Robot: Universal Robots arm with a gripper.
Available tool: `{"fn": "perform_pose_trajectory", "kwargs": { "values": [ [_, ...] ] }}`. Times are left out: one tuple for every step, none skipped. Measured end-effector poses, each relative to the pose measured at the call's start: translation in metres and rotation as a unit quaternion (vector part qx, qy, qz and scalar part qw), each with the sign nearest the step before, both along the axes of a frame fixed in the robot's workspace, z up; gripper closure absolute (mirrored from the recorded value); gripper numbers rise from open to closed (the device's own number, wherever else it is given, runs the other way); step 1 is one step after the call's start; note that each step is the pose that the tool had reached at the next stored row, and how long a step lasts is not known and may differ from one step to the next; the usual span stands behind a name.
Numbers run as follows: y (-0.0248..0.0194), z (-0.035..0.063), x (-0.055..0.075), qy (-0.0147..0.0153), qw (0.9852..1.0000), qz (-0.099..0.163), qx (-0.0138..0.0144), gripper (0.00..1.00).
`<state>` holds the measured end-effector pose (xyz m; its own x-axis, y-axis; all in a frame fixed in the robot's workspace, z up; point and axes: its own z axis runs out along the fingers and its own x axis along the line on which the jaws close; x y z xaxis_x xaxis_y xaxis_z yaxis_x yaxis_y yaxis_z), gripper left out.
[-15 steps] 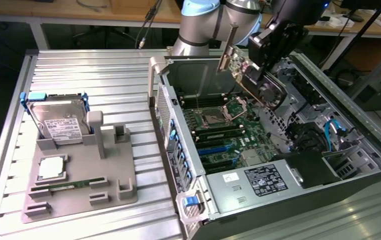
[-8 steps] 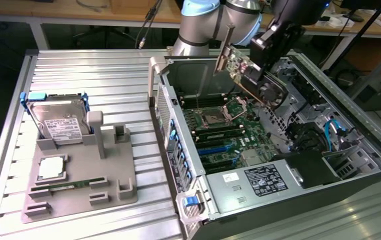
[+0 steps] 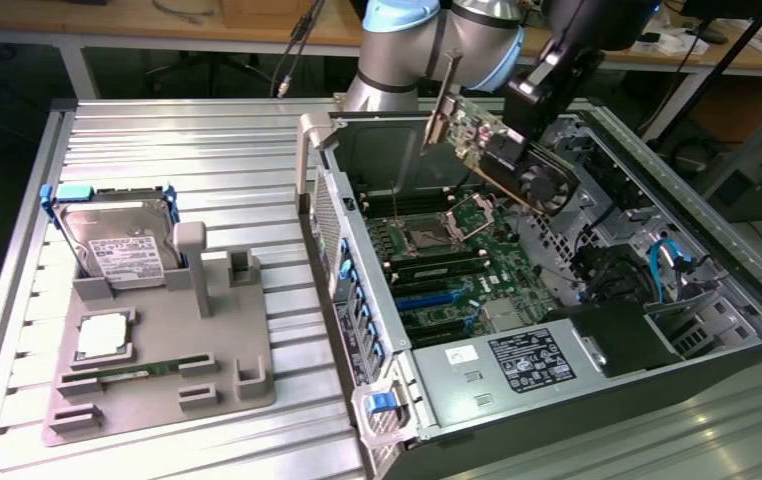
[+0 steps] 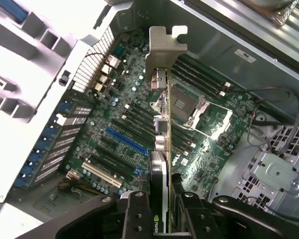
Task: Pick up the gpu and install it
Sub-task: 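Insert the gpu into the slot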
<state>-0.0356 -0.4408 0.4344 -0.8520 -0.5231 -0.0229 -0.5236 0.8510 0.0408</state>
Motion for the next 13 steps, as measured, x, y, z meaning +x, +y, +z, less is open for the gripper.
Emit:
{"fn": "perform_pose_trajectory", "kwargs": {
  "values": [
    [0.0000, 0.0000, 0.0000, 0.0000, 1.0000, 0.006, 0.0000, 0.73],
    [0.0000, 0.0000, 0.0000, 0.0000, 0.9999, 0.013, 0.0000, 0.73],
    [0.0000, 0.0000, 0.0000, 0.0000, 0.9998, 0.018, 0.0000, 0.73],
    [0.0000, 0.0000, 0.0000, 0.0000, 0.9997, 0.026, 0.0000, 0.73],
    [0.0000, 0.0000, 0.0000, 0.0000, 0.9994, 0.035, 0.0000, 0.73],
    [0.0000, 0.0001, 0.0000, 0.0000, 0.9991, 0.041, -0.0001, 0.73],
    [0.0000, 0.0000, 0.0000, 0.0000, 0.9988, 0.048, 0.0000, 0.73],
    [0.0000, 0.0000, 0.0000, 0.0000, 0.9985, 0.055, 0.0000, 0.73],
    [0.0000, 0.0000, 0.0000, 0.0000, 0.9981, 0.061, 0.0000, 0.73],
    [0.0000, 0.0000, 0.0000, 0.0000, 0.9977, 0.068, 0.0000, 0.73],
    [0.0000, 0.0000, 0.0000, 0.0000, 0.9972, 0.074, 0.0000, 0.73],
    [0.0000, 0.0000, 0.0000, 0.0000, 0.9967, 0.081, 0.0000, 0.73],
    [0.0000, 0.0000, 0.0000, 0.0000, 0.9961, 0.088, 0.0000, 0.73]
  ]
}}
